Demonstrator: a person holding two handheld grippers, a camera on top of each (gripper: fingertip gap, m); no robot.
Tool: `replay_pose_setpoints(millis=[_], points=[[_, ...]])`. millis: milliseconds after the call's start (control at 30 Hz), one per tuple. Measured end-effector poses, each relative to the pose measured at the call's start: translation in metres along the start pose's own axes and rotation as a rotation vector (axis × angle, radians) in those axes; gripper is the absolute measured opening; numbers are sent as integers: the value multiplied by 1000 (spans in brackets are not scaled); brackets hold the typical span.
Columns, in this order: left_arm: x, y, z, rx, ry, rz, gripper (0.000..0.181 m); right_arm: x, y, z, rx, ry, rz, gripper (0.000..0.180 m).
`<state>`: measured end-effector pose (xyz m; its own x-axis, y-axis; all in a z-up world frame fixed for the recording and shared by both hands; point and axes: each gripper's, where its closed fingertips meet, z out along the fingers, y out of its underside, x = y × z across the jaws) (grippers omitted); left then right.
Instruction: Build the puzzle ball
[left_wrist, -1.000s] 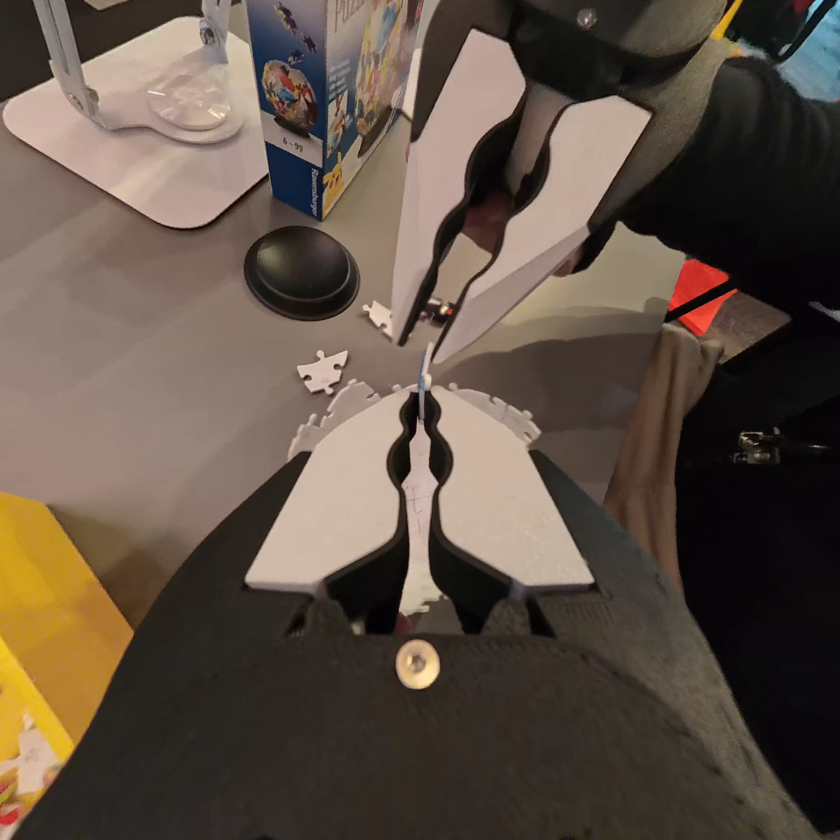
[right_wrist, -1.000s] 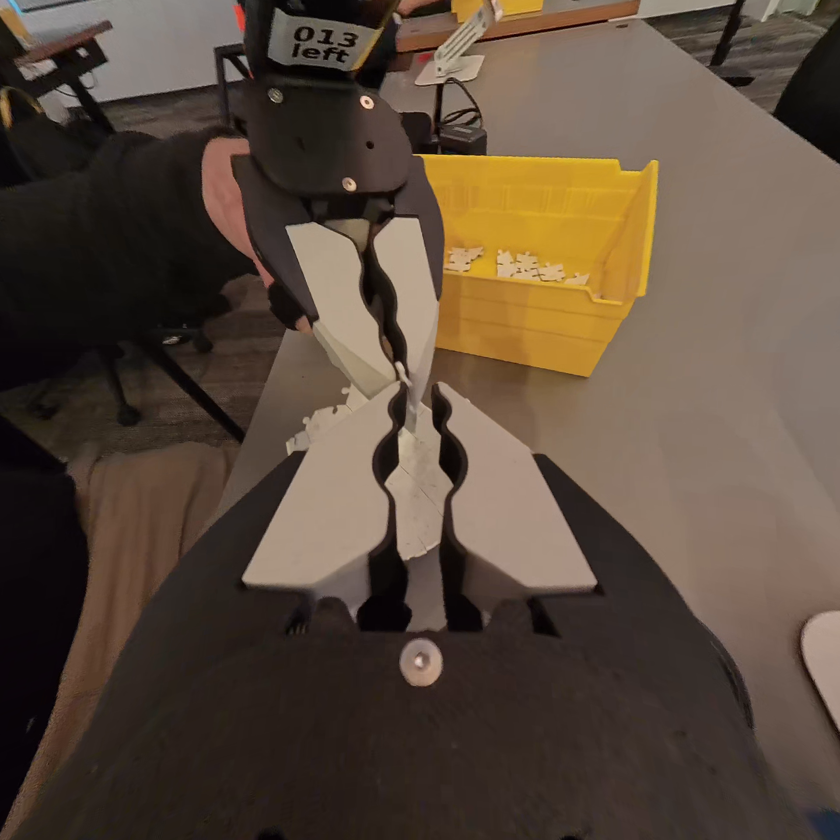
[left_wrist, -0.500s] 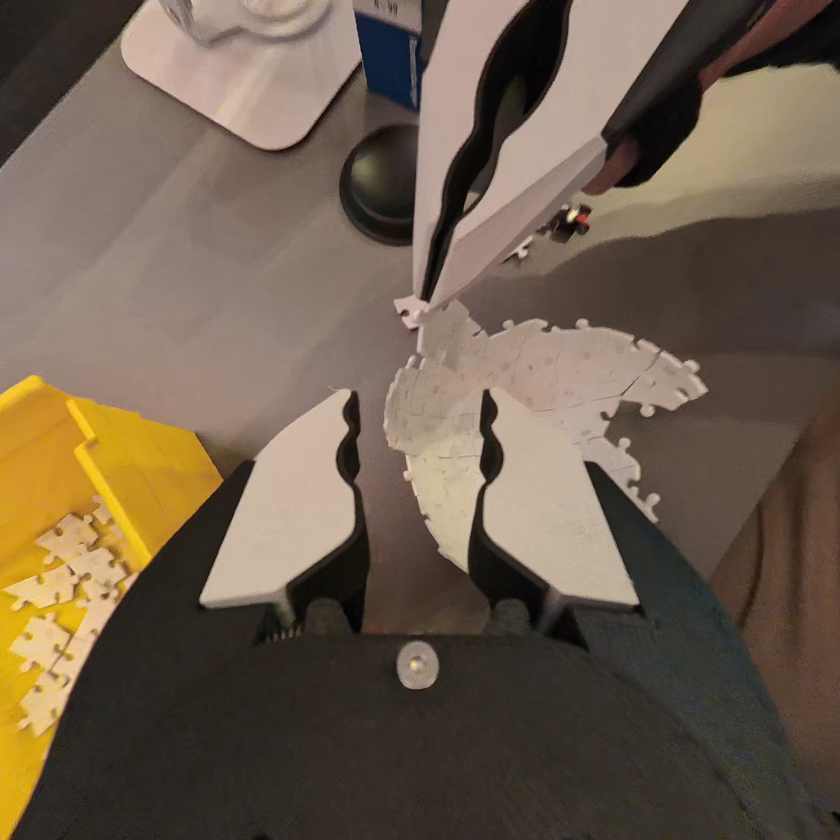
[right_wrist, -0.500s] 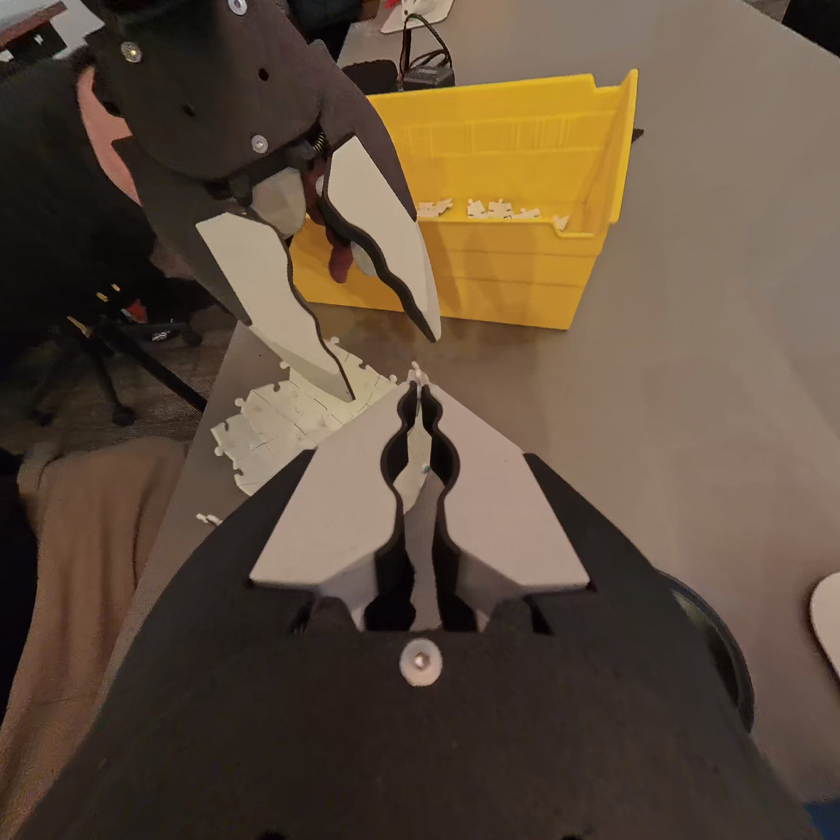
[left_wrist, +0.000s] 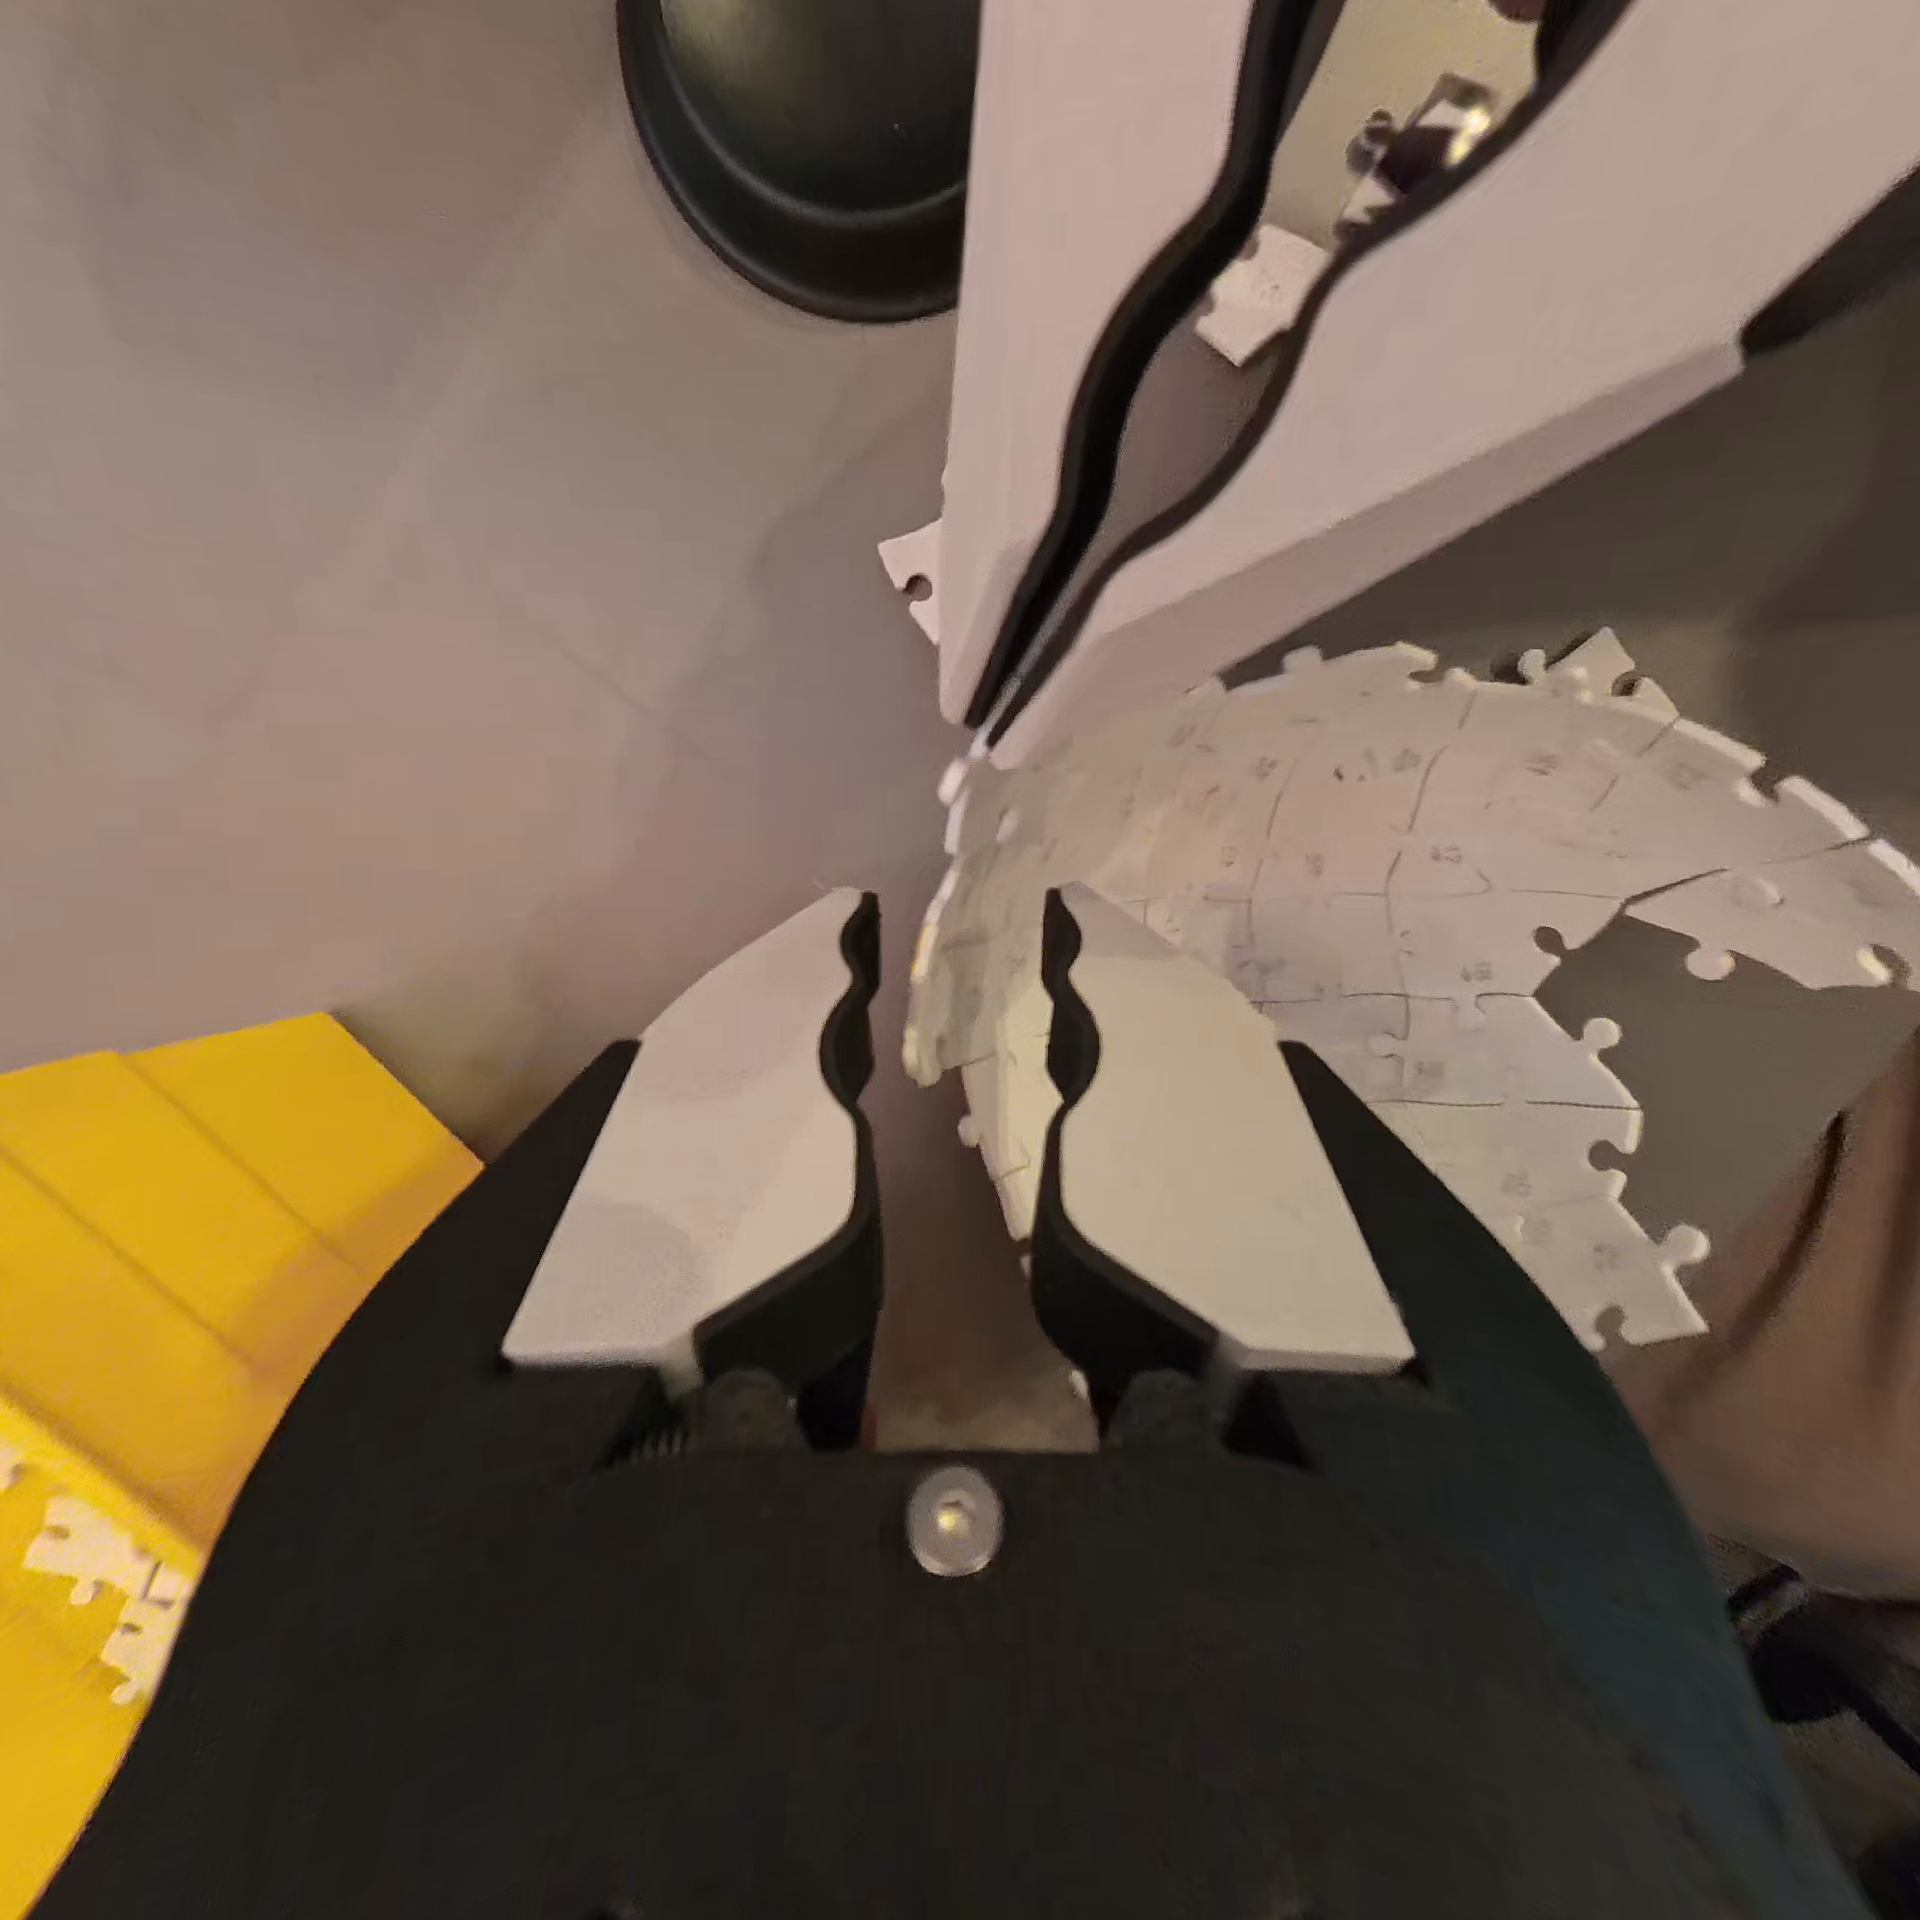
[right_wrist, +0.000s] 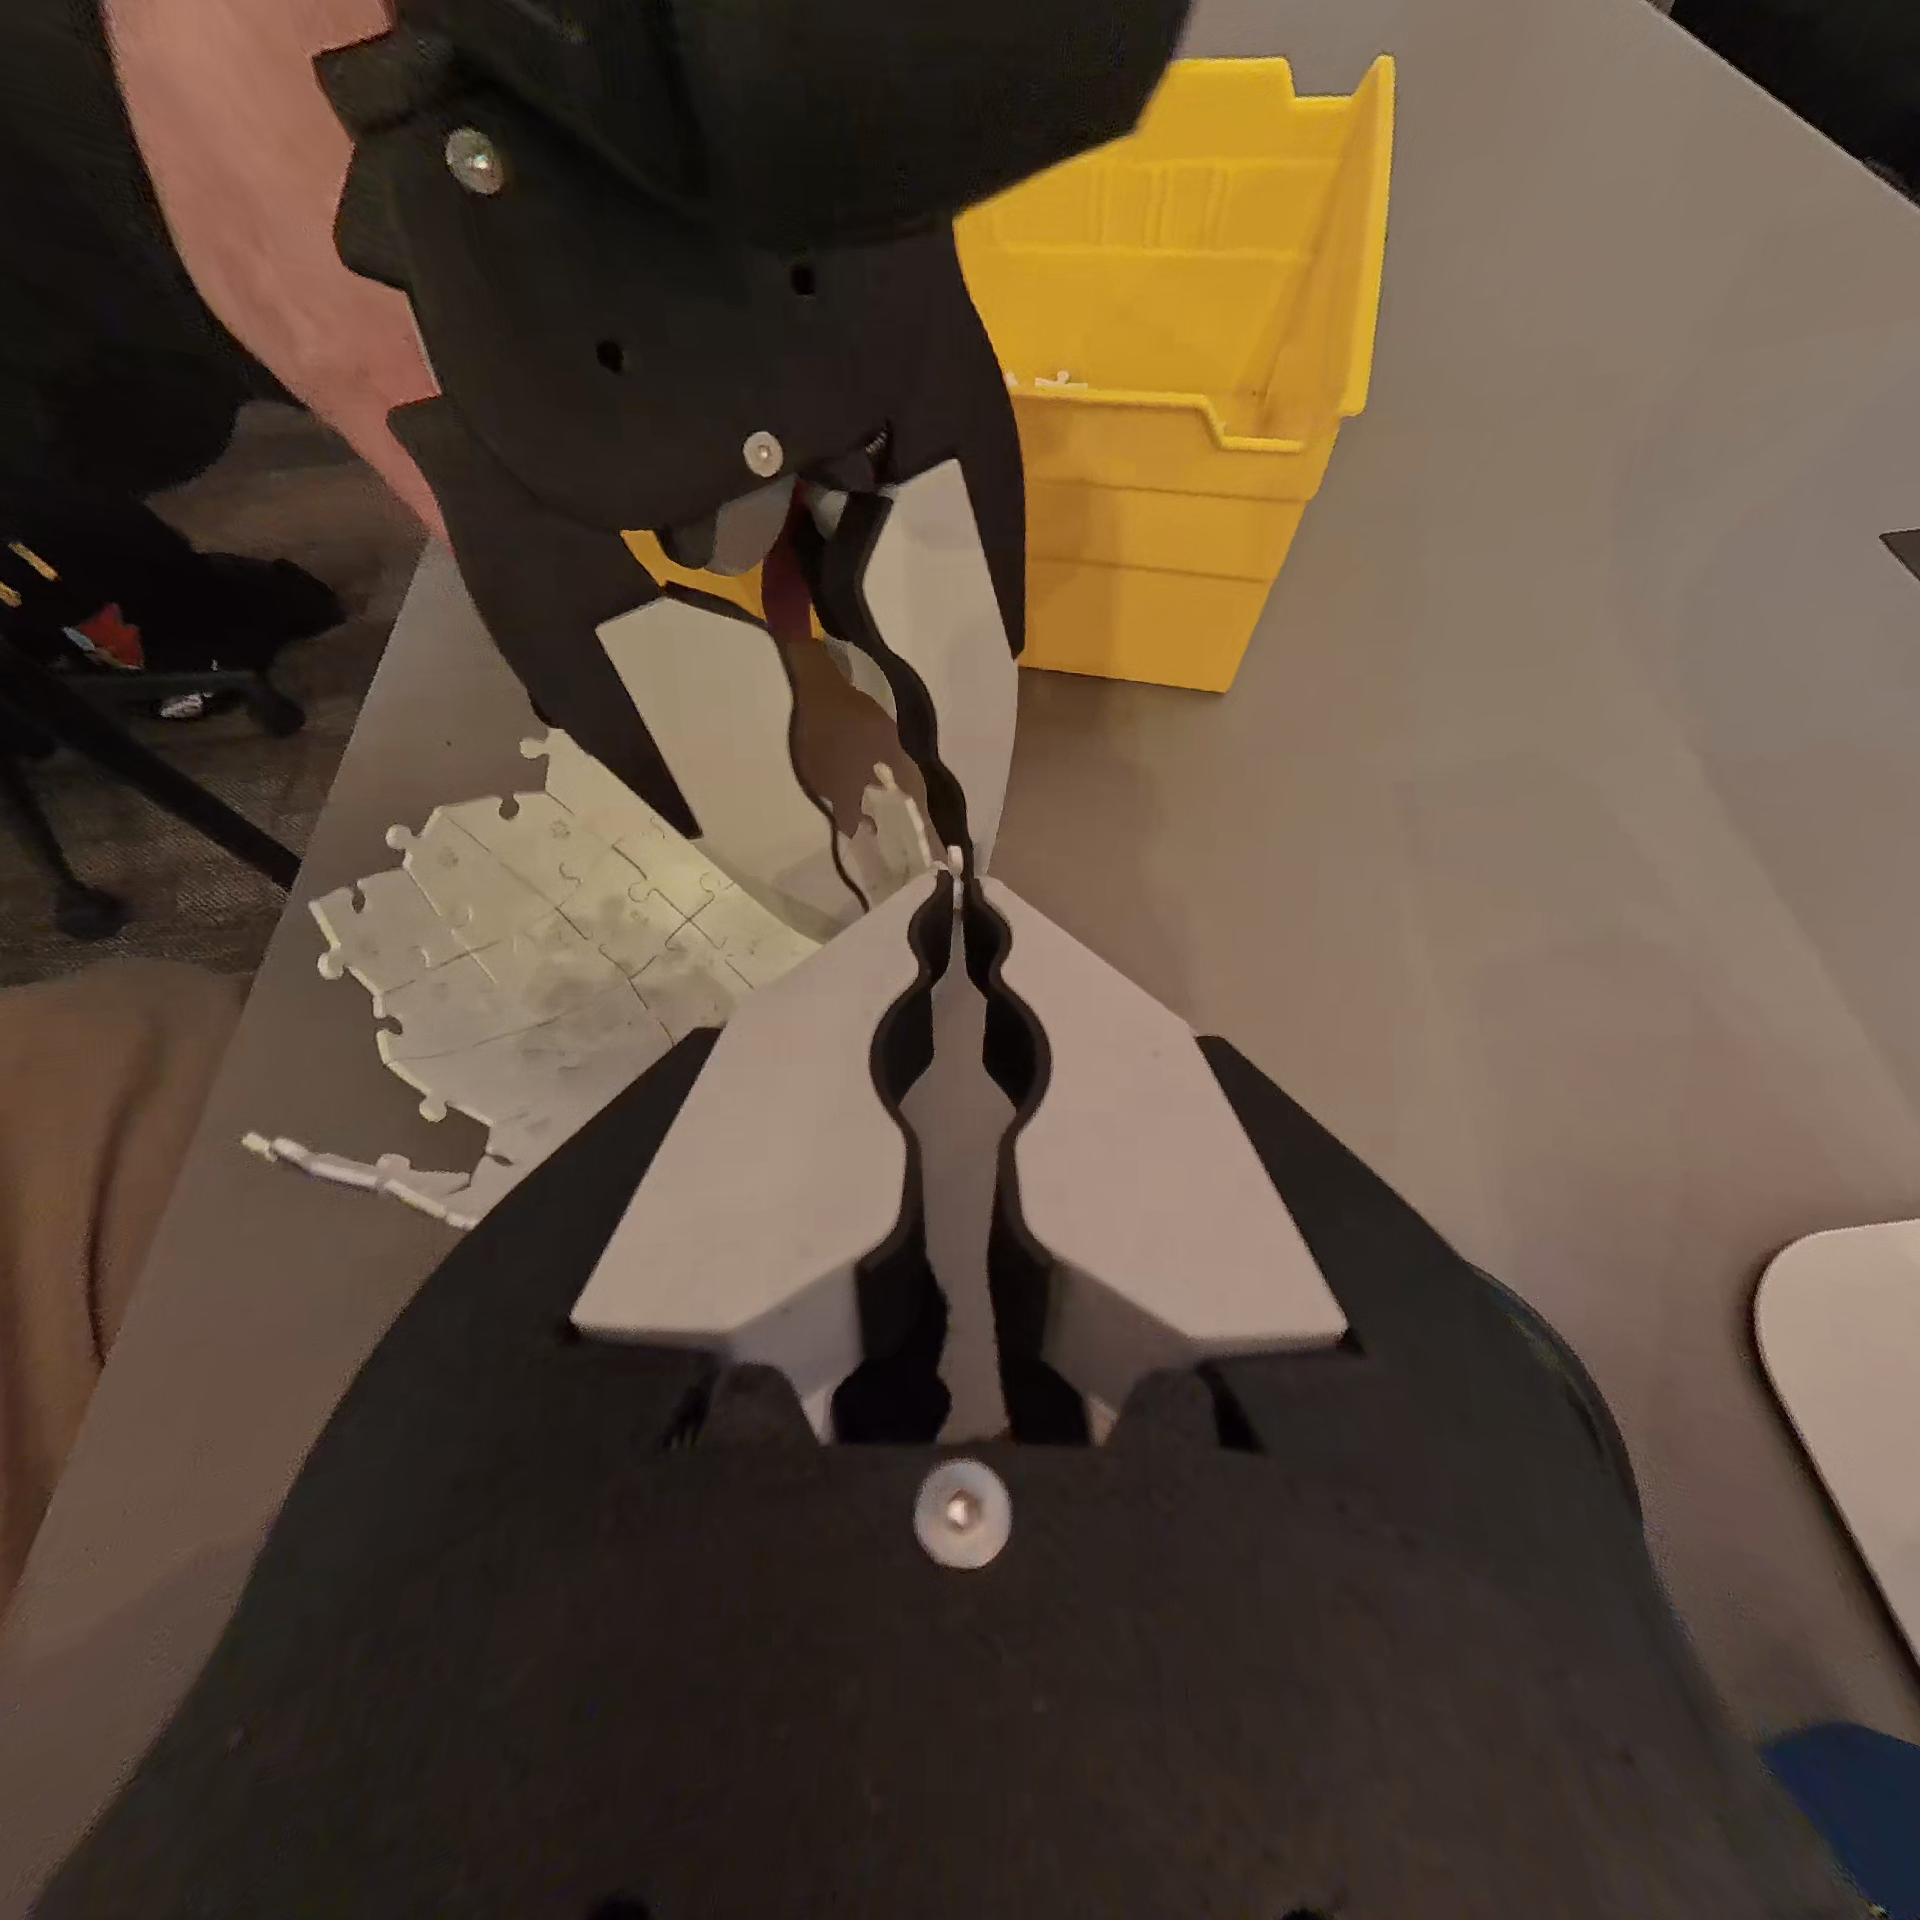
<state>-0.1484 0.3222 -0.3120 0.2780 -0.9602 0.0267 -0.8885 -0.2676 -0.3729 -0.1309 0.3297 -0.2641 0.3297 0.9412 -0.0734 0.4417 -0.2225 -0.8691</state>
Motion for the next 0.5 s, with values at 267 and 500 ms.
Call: replay_pose_setpoints(millis=[267, 500], points=[[2, -5, 11, 3, 85, -18, 13, 3, 3, 0, -37, 52, -74, 0], [3, -5, 14, 2, 144, -36, 15, 6, 8, 1, -61, 79, -103, 0]])
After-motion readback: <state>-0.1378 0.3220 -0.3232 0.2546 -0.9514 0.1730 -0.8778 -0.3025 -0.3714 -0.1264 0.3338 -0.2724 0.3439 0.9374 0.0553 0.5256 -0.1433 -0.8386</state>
